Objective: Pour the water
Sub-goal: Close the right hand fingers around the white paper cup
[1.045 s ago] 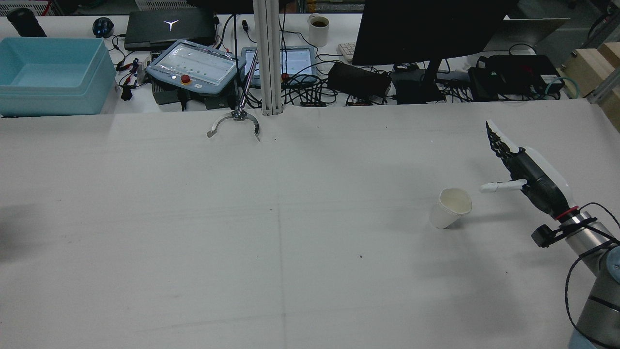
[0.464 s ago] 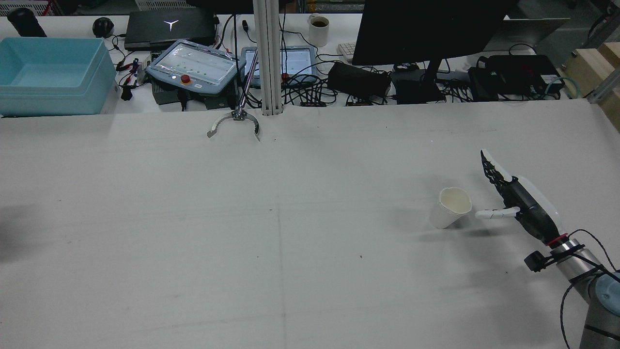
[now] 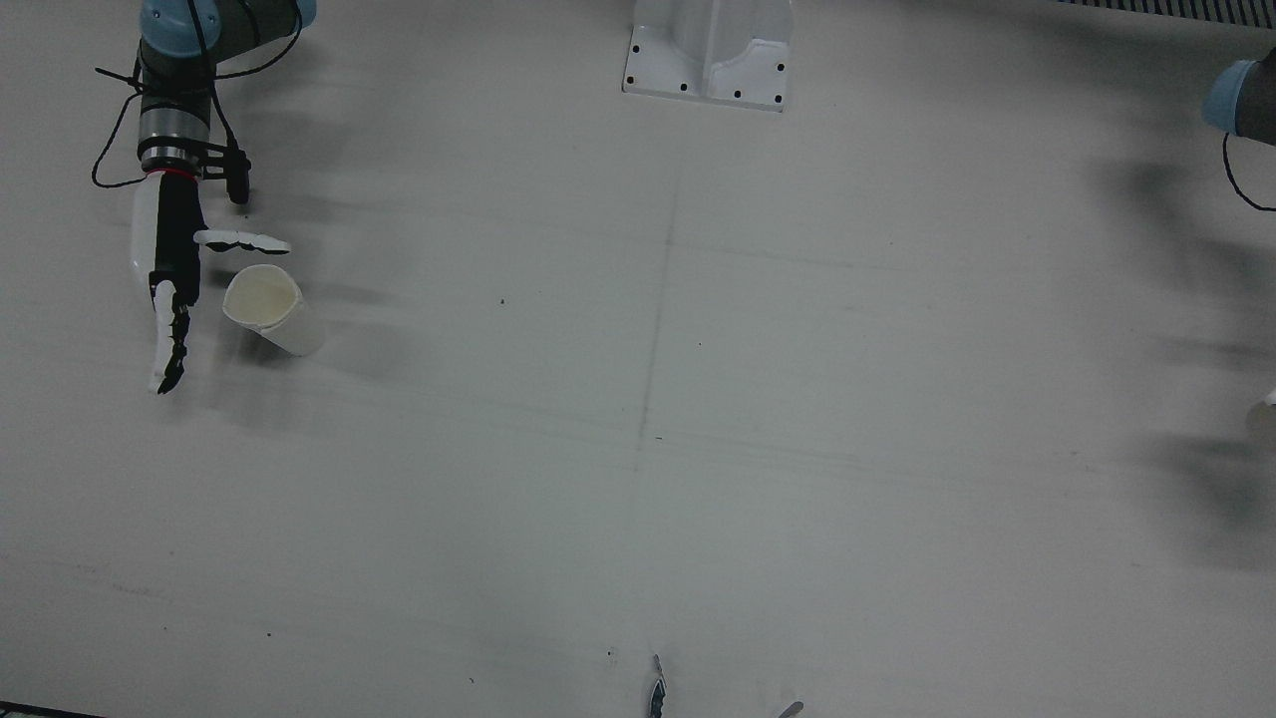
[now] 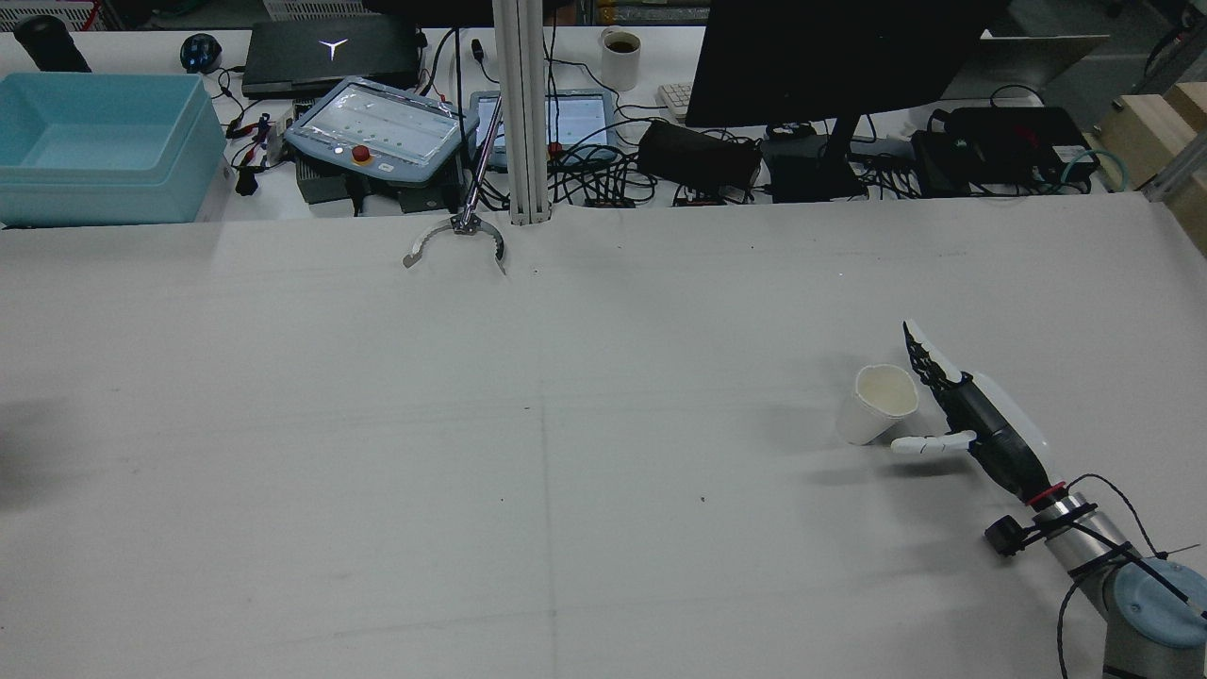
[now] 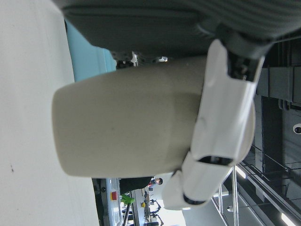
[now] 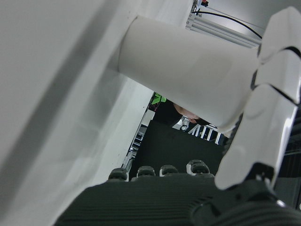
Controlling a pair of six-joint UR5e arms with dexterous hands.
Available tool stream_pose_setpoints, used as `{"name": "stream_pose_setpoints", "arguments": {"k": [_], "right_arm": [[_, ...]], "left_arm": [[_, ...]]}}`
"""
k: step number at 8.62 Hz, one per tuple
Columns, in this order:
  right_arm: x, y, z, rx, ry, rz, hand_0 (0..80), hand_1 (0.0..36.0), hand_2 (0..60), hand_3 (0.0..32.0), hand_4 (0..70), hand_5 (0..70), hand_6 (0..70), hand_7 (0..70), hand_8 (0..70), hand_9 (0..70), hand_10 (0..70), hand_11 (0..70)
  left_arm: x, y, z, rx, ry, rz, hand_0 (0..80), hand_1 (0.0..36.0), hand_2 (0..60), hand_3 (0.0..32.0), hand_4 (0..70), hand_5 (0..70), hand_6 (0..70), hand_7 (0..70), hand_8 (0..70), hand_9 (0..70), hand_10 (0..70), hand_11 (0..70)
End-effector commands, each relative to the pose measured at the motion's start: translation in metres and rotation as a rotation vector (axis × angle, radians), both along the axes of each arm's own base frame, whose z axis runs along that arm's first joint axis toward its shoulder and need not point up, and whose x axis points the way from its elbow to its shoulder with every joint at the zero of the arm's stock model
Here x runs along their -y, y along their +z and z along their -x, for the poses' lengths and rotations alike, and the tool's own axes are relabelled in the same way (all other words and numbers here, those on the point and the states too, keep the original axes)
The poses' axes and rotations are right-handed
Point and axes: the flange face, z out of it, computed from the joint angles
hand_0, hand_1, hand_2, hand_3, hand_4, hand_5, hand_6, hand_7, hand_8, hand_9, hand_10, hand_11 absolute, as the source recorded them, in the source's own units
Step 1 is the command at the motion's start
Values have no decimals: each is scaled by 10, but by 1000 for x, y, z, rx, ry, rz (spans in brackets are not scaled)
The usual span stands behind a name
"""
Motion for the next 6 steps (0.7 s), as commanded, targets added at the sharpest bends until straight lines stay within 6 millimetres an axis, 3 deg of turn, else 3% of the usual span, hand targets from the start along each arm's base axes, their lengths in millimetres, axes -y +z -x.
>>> {"name": "stream_pose_setpoints", "arguments": {"k": [1,6], "right_arm": [[-6,-6,30,21,-15,3,487,173,96,42,0,0,0,0,0,0,0,9],[-1,-13,39,39,-16,-4,490,179,113,38,0,0,0,0,0,0,0,6]], "left_arm": [[-4,3,4,5,-2,6,800,360,600,0,164,48,466,700,467,637,154,272],[-5,5,4,8,1,9,800,360,600,0,169,48,470,700,470,640,155,274]]}}
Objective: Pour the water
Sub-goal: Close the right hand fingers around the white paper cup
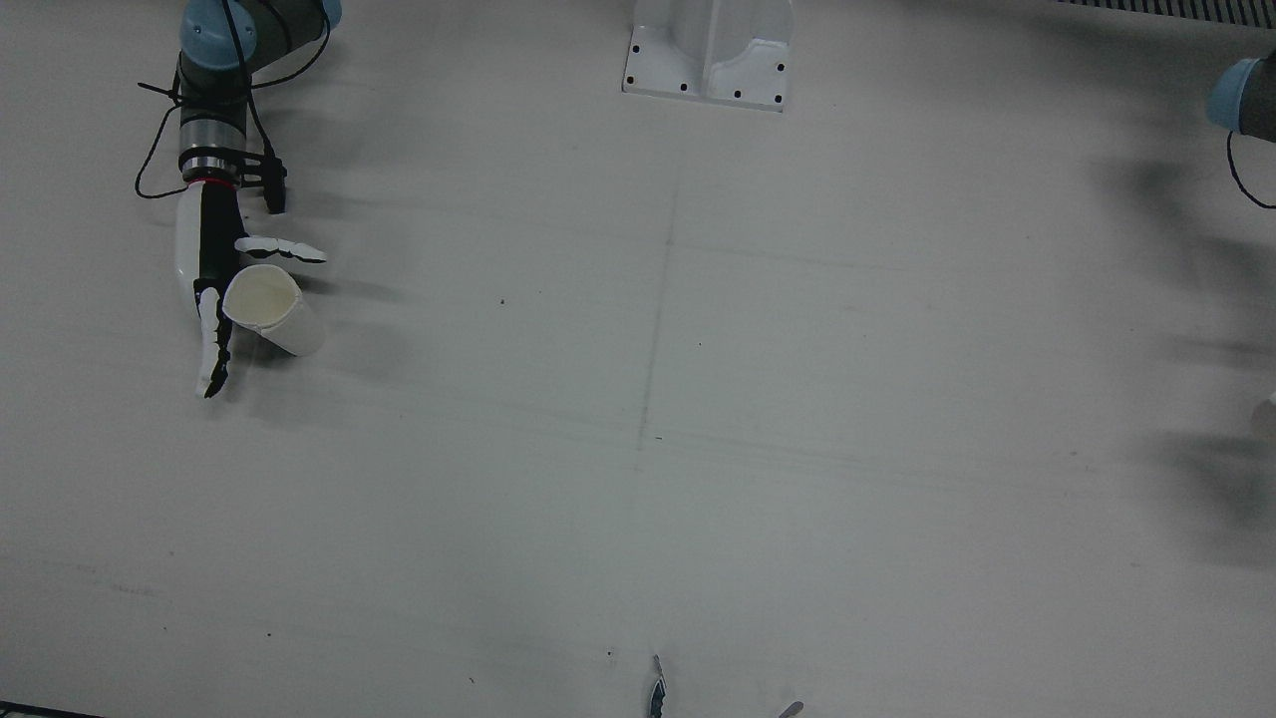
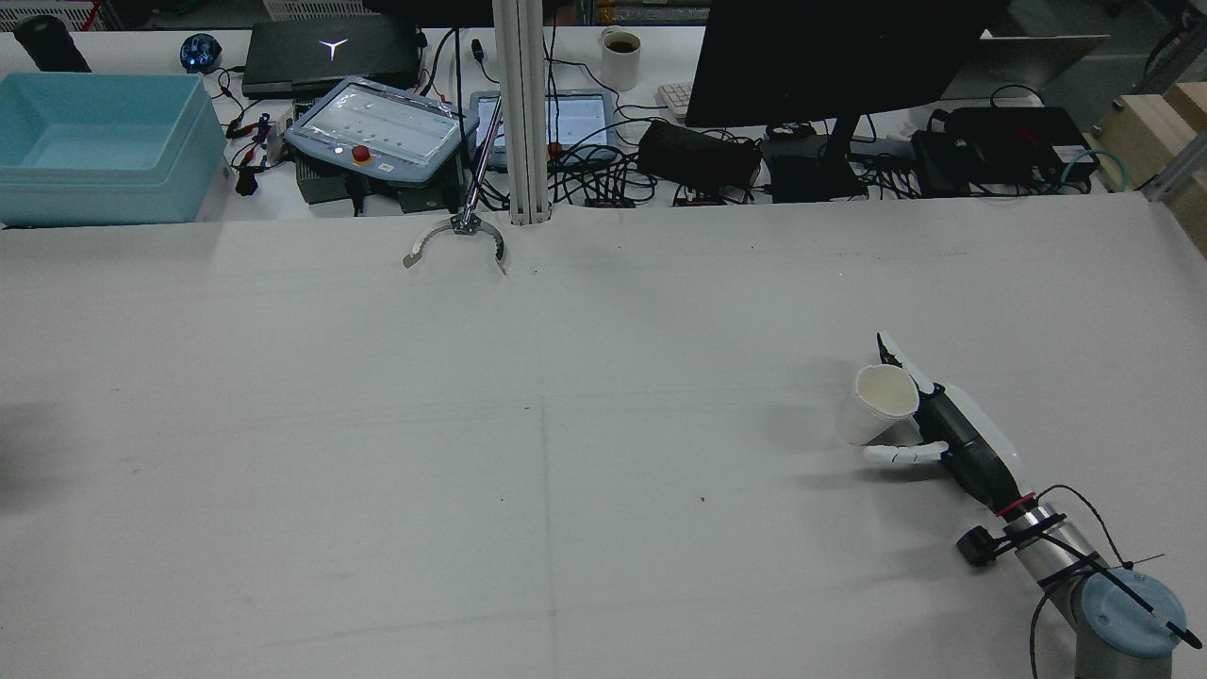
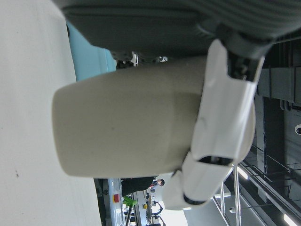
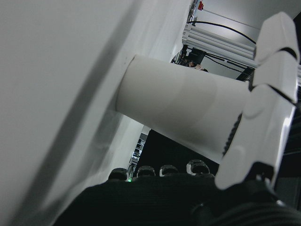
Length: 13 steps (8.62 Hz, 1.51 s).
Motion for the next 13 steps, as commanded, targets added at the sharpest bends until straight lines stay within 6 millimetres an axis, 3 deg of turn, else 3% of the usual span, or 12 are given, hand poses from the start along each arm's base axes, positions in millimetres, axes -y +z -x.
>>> {"name": "stream_pose_setpoints", "arguments": {"k": [1,3,5,6,7,8,9,10,11,12,13], "right_arm": [[6,-9,10,20,11,-6,490,179,116,36,0,0,0,0,0,0,0,6],[6,-10,12,22,9,-6,492,181,119,36,0,0,0,0,0,0,0,7],[6,-11,12,25,11,-7,491,179,131,4,0,15,0,0,0,0,0,21],[6,-12,14,28,9,-8,496,191,157,0,0,76,4,8,0,0,7,32],[5,-12,14,28,6,-8,498,193,179,0,32,199,20,33,0,0,14,41],[6,-13,14,29,9,-8,507,203,206,0,105,352,12,17,0,0,19,47],[6,-14,13,32,10,-10,560,250,228,0,212,367,2,0,0,0,26,61],[6,-16,14,33,9,-11,617,299,301,0,333,435,2,0,0,0,36,77],[6,-17,15,37,9,-13,643,321,343,0,396,503,4,0,0,0,42,86],[9,-21,16,44,12,-16,683,329,335,0,405,516,4,0,0,0,44,90],[12,-27,18,55,16,-21,670,329,342,0,388,526,7,1,0,0,44,90]], "left_arm": [[-1,2,1,3,1,3,800,360,600,0,168,48,471,700,470,640,155,274],[-1,4,0,8,2,6,800,360,600,0,164,49,471,700,471,640,156,275],[-2,5,0,9,3,7,800,360,600,0,167,49,475,700,474,645,157,277],[-1,5,1,9,2,7,800,360,600,0,171,49,476,700,474,645,157,277],[-1,5,1,9,2,7,800,360,600,0,172,49,476,700,475,647,157,277],[-1,5,1,9,2,7,800,360,600,0,172,49,477,700,476,647,158,277],[-1,5,1,9,2,7,800,360,600,0,175,49,476,700,476,648,158,277],[-1,5,1,9,2,7,800,360,600,0,178,49,478,700,477,648,157,277],[-1,5,1,9,0,7,800,360,600,0,180,49,477,700,477,649,158,277],[-1,5,1,7,1,7,800,360,600,0,183,49,477,700,477,648,158,278],[-1,4,1,8,0,6,800,360,600,0,183,49,476,700,476,648,158,278]]}}
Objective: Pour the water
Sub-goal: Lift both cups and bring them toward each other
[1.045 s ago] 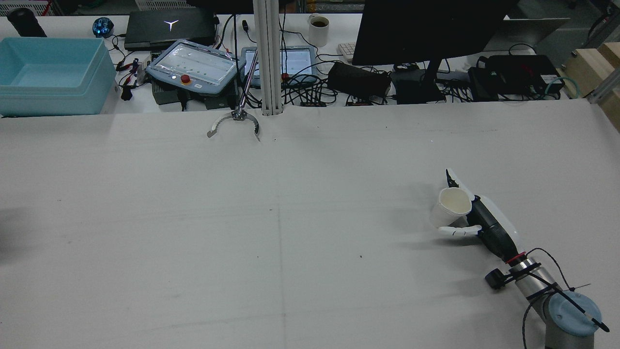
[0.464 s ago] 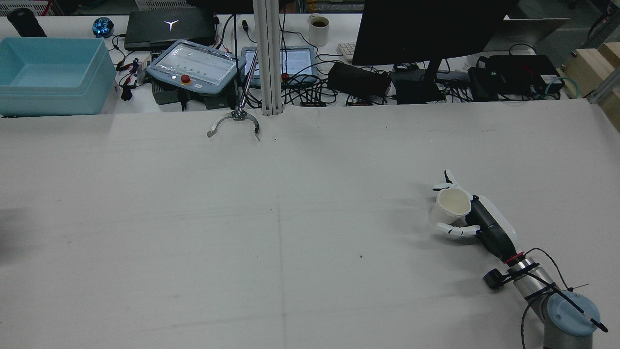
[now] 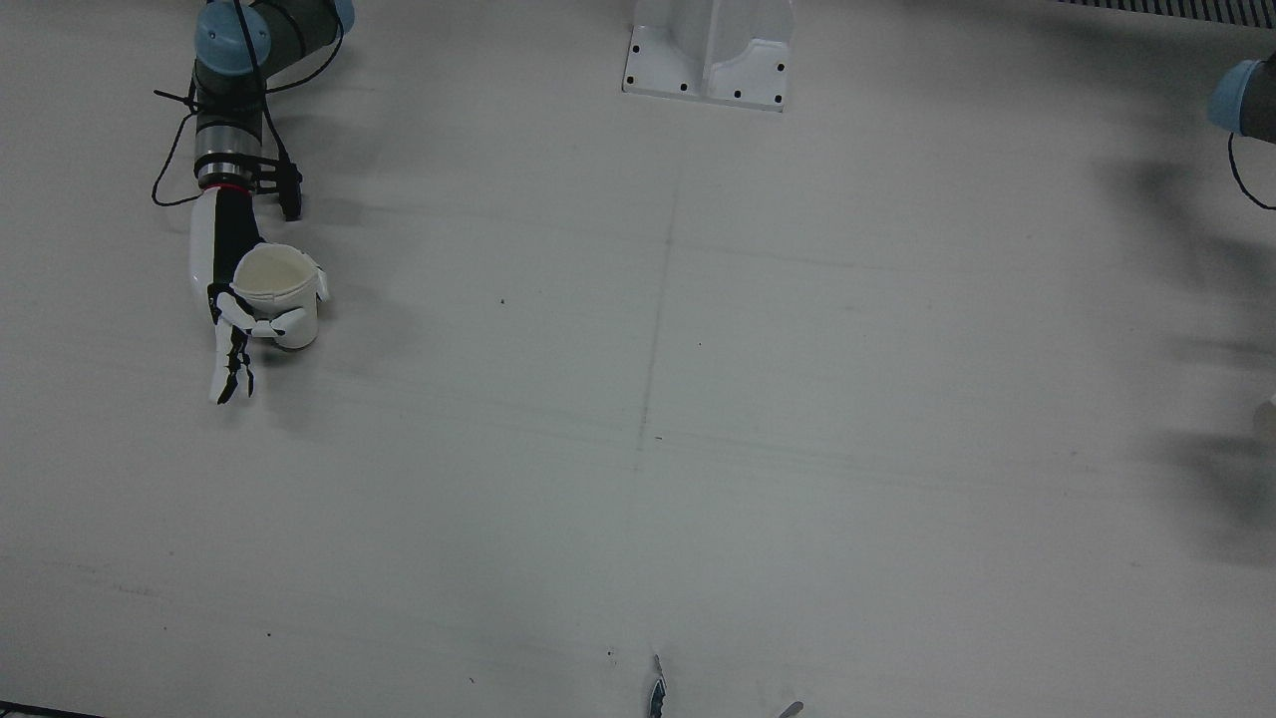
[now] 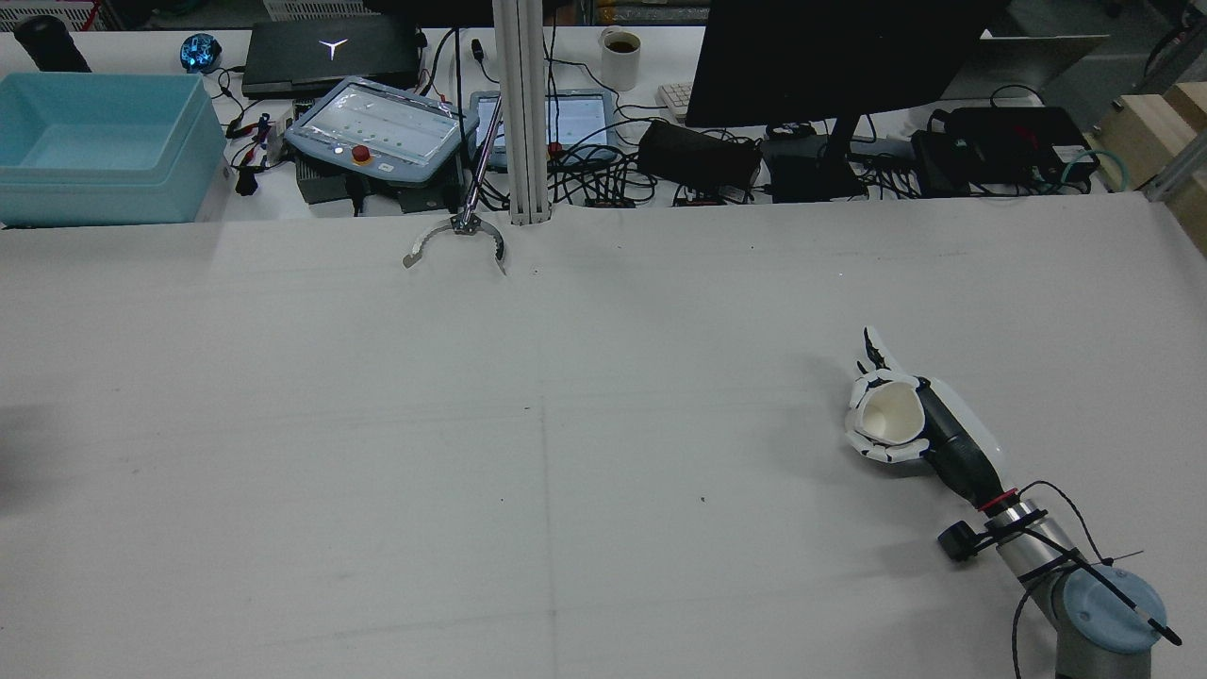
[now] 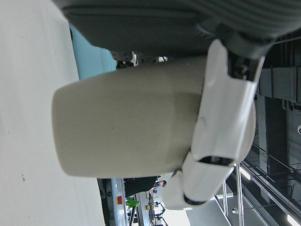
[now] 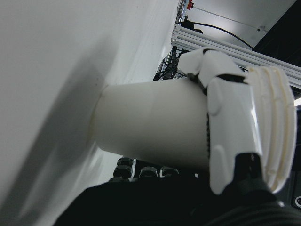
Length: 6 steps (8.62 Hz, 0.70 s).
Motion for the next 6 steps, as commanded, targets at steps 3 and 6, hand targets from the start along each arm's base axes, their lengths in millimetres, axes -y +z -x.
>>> {"name": "stream_pose_setpoints", "arguments": {"k": [3,6], "right_arm": [[33,-76,-32,117,87,-73,726,340,323,0,360,567,26,39,0,0,39,85],[68,-117,-82,171,206,-125,766,350,325,0,367,624,52,96,0,5,42,90]], "left_arm": [[1,-10,-8,-12,36,-17,800,360,600,0,206,50,488,700,479,650,158,278],[27,-50,-49,5,164,-51,800,360,600,0,221,51,490,700,485,653,161,281]]}}
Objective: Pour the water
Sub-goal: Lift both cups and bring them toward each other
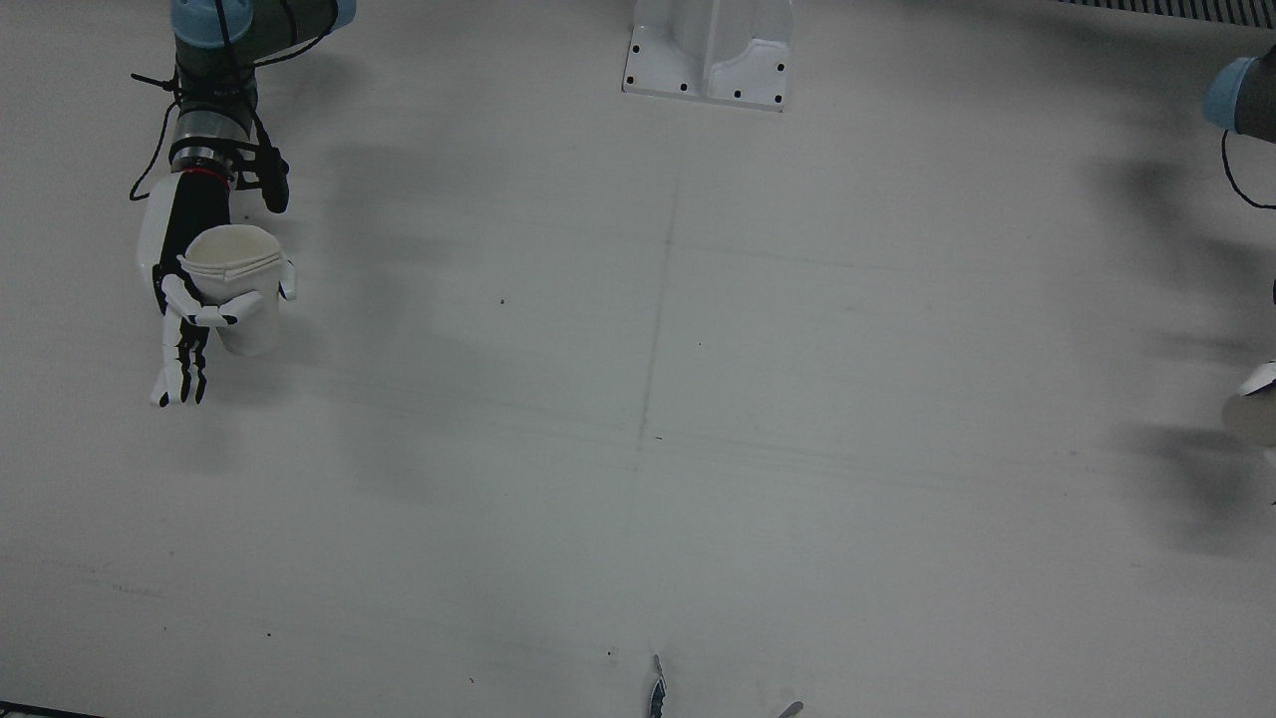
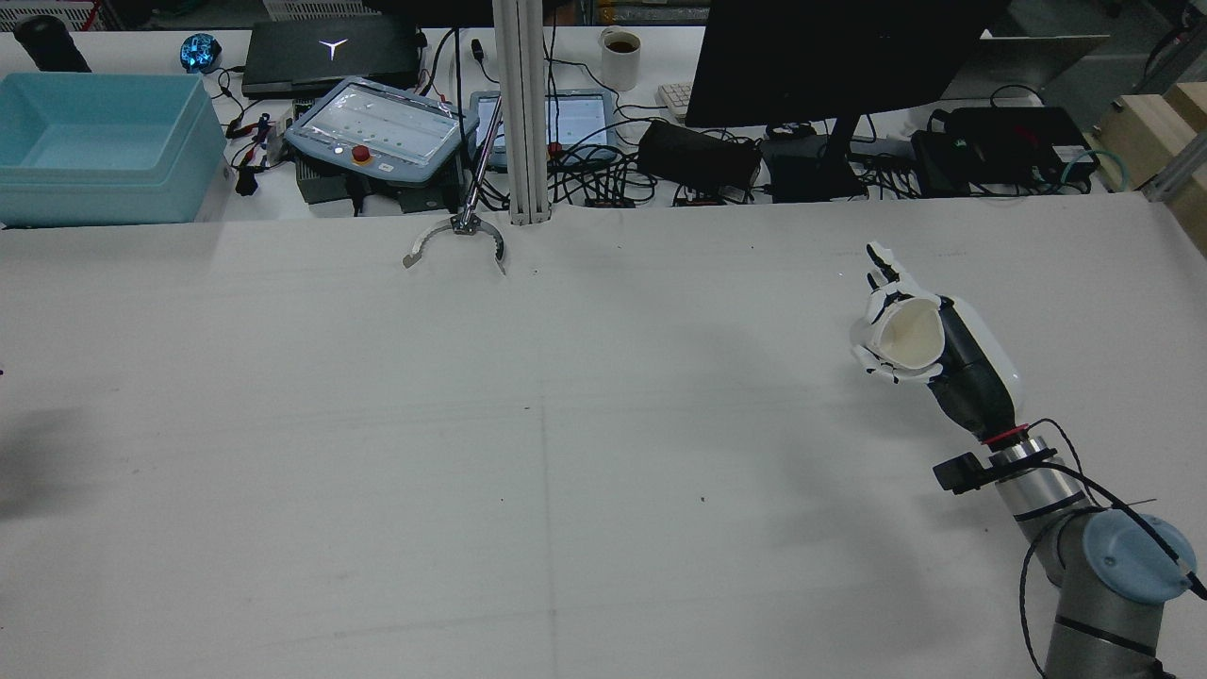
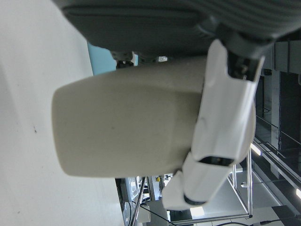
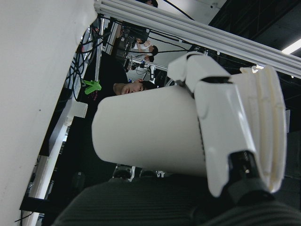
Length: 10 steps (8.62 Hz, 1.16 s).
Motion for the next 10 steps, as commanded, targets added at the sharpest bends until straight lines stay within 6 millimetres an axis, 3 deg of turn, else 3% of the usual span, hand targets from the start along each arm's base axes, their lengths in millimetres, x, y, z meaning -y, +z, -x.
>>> {"name": "stream_pose_setpoints", "arguments": {"k": [1,2,3,5,7,8,9,10], "right_arm": [[24,-47,-43,51,94,-41,764,350,328,0,366,628,58,113,1,8,45,94],[23,-76,-47,54,102,-45,740,348,331,0,352,624,59,118,1,9,47,98],[41,-113,-43,64,123,-57,722,348,340,0,339,599,59,118,1,9,53,106],[53,-138,-33,71,131,-66,698,345,346,0,330,595,64,129,2,11,57,111],[58,-146,-35,59,157,-72,734,347,336,0,358,612,78,153,5,16,63,120],[60,-149,-36,65,176,-68,724,346,336,0,353,600,76,149,5,16,65,123],[61,-152,-35,67,181,-70,712,343,336,0,352,599,79,154,5,16,65,123],[63,-156,-35,72,186,-74,716,343,335,0,357,608,84,161,6,18,65,123]], "left_arm": [[40,-57,-51,-26,70,-55,800,360,600,0,237,53,502,700,491,660,162,283],[67,-103,-84,-46,95,-84,800,360,600,0,245,52,501,700,490,659,161,281],[89,-142,-115,-47,136,-110,800,360,600,0,228,51,488,700,485,656,160,280],[121,-215,-164,-25,232,-209,800,360,600,0,219,52,496,700,488,658,163,285],[136,-269,-188,-19,258,-282,800,360,600,0,218,53,500,700,489,658,165,287],[134,-299,-213,-19,274,-331,800,360,600,0,222,54,505,700,493,664,168,292],[117,-331,-258,-33,334,-350,800,360,600,0,227,55,511,700,497,666,170,294],[118,-356,-280,-45,351,-362,800,360,600,0,224,55,510,700,496,665,170,293]]}}
